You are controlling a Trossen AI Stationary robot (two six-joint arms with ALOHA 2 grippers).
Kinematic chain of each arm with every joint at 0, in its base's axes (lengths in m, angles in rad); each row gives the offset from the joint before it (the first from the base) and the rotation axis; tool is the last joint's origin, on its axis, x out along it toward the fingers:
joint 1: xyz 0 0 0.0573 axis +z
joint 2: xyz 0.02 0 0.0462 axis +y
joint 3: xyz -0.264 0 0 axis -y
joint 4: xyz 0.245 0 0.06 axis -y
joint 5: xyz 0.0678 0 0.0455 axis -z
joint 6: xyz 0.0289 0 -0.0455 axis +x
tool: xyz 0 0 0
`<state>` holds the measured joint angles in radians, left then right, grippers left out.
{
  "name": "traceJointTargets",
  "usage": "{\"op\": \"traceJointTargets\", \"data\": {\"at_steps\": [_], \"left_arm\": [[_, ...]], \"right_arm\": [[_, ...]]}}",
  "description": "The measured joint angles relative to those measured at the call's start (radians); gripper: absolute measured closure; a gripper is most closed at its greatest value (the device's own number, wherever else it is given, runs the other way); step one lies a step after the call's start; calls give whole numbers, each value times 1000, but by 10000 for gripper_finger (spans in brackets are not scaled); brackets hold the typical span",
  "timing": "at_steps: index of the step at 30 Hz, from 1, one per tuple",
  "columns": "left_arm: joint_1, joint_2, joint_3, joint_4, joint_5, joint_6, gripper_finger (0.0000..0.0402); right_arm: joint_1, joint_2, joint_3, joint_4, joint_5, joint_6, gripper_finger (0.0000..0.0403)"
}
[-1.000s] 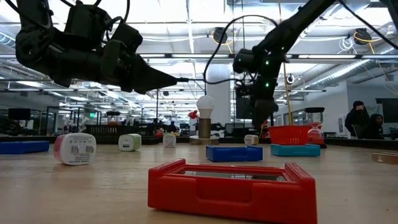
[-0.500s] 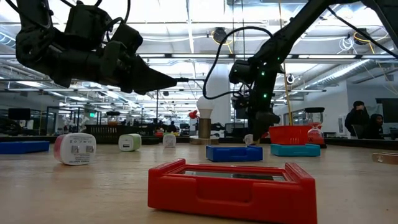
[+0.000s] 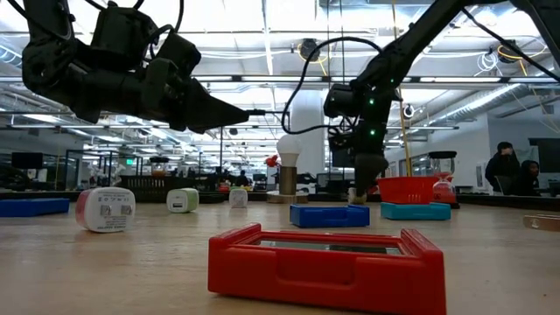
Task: Pick & Place Office items
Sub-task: Put the top green charger adapter into the blue bin
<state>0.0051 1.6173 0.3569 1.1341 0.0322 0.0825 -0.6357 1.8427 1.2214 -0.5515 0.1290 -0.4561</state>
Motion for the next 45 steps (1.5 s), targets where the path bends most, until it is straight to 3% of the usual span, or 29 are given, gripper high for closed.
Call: {"op": "traceJointTargets", "data": {"at_steps": [5,9,13,18,27,39,45], "left_arm": [[0,0,0,-1,0,-1,380],[0,0,0,-1,-3,-1,380],[0,0,0,-3,-7,-1,380],[0,0,0,-4,-7,-1,380],[0,0,0,-5,-7,-1,380],[0,0,0,-8,-7,-1,380],[0,0,0,-8,-7,-1,380]], "right_arm": [[0,-7,1,-35,-5,273,290],[11,-38,-4,-73,-77,411,283],[36,-84,-5,-86,-109,450,264],[63,-132,-5,-84,-75,471,220],[79,-94,-5,-85,-78,434,155],[74,-8,-4,-46,-52,407,175],[73,-9,-4,-34,-52,412,212]]}}
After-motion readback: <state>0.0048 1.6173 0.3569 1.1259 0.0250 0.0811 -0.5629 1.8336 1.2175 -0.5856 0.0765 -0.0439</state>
